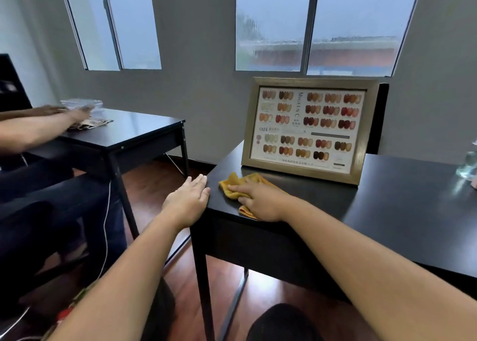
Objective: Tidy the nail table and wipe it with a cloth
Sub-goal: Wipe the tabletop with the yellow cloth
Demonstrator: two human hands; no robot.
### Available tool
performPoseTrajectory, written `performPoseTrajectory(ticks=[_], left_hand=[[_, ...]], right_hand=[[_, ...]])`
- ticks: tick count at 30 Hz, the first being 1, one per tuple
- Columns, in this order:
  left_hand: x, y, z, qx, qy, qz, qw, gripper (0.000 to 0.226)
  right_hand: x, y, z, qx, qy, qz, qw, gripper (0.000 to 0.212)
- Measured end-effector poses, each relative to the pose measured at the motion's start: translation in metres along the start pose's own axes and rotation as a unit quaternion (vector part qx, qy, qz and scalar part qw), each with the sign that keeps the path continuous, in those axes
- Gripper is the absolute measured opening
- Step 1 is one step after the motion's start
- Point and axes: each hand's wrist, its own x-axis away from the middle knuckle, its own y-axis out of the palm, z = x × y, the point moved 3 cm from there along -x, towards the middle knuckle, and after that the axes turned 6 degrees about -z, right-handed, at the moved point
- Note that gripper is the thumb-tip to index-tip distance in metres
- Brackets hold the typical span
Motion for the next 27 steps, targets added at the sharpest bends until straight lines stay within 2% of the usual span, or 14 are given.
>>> performPoseTrajectory(ticks=[4,7,11,13,15,16,19,21,22,24,27], left_hand=[[0.000,-0.001,0.000,-0.002,-0.001,-0.001,1.000,0.049],[0.000,0.000,0.000,-0.003,-0.001,0.002,1.000,0.049],[-0.001,0.001,-0.002,-0.003,-0.004,-0.003,1.000,0.049],[-0.001,-0.001,-0.003,-0.014,-0.015,-0.011,1.000,0.049],[0.000,-0.004,0.001,-0.037,-0.037,-0.011,0.999,0.050],[0.000,-0.006,0.007,-0.039,-0.047,0.004,0.998,0.050],[0.006,-0.013,0.051,-0.004,-0.020,0.109,0.994,0.050],[0.012,-0.012,0.102,0.013,0.040,0.161,0.986,0.052],[0.014,-0.007,0.129,0.011,0.066,0.162,0.985,0.054],[0.015,0.008,0.177,-0.014,0.072,0.110,0.991,0.061],[0.008,0.033,0.207,-0.054,-0.021,-0.018,0.998,0.074]], right_hand=[[0.024,0.003,0.017,-0.042,-0.068,-0.027,0.996,0.044],[0.032,-0.002,0.038,-0.053,-0.044,-0.008,0.998,0.044],[0.023,-0.007,0.048,-0.021,0.034,0.040,0.998,0.047],[0.024,-0.007,0.045,-0.036,0.023,0.045,0.998,0.047],[0.036,-0.011,0.045,-0.119,-0.016,0.098,0.988,0.046],[0.045,-0.016,0.049,-0.171,-0.029,0.153,0.973,0.044],[0.081,-0.033,0.071,-0.228,-0.015,0.299,0.926,0.035],[0.101,-0.036,0.089,-0.212,0.023,0.321,0.923,0.035],[0.109,-0.034,0.097,-0.205,0.047,0.316,0.925,0.035],[0.124,-0.025,0.109,-0.188,0.088,0.289,0.934,0.037],[0.141,-0.012,0.118,-0.147,0.145,0.235,0.950,0.043]])
